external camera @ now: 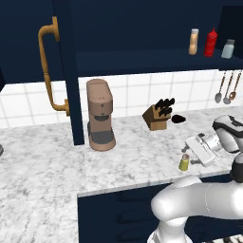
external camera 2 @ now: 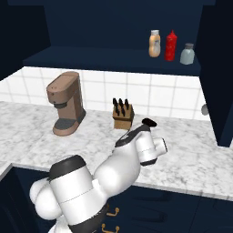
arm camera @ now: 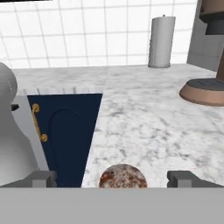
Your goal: Put the shaker and condiment bottle from the counter next to their counterparts in the cabinet.
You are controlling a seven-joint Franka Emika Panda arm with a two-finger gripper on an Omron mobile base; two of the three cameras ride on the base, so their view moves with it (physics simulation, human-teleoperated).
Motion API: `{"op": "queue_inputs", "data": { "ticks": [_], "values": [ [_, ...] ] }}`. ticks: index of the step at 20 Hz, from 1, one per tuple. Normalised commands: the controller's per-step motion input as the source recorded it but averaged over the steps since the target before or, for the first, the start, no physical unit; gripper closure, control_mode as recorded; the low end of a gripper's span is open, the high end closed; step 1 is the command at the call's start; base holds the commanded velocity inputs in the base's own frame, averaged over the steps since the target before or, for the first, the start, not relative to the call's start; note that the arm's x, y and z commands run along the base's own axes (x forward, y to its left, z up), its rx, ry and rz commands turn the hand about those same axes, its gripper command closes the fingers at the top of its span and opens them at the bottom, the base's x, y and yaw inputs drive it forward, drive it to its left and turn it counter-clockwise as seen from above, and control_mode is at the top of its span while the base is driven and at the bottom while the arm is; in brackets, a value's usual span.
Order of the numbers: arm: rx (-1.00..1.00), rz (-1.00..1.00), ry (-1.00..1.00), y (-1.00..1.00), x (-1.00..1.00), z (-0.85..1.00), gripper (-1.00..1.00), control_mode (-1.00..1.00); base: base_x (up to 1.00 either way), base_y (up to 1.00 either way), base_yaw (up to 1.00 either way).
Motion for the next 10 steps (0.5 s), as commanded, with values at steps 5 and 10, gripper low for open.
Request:
{"op": "queue_inputs", "data": {
  "ticks": [5, 10],
  "values": [
    [0.0, 0.05, 0.0, 0.0, 0.01, -0.38, -1.0, -1.0, 0.0, 0.0, 0.0],
    [0.0, 0.03, -0.01, 0.0, 0.14, -0.03, -1.0, -1.0, 0.0, 0.0, 0.0]
  ]
}}
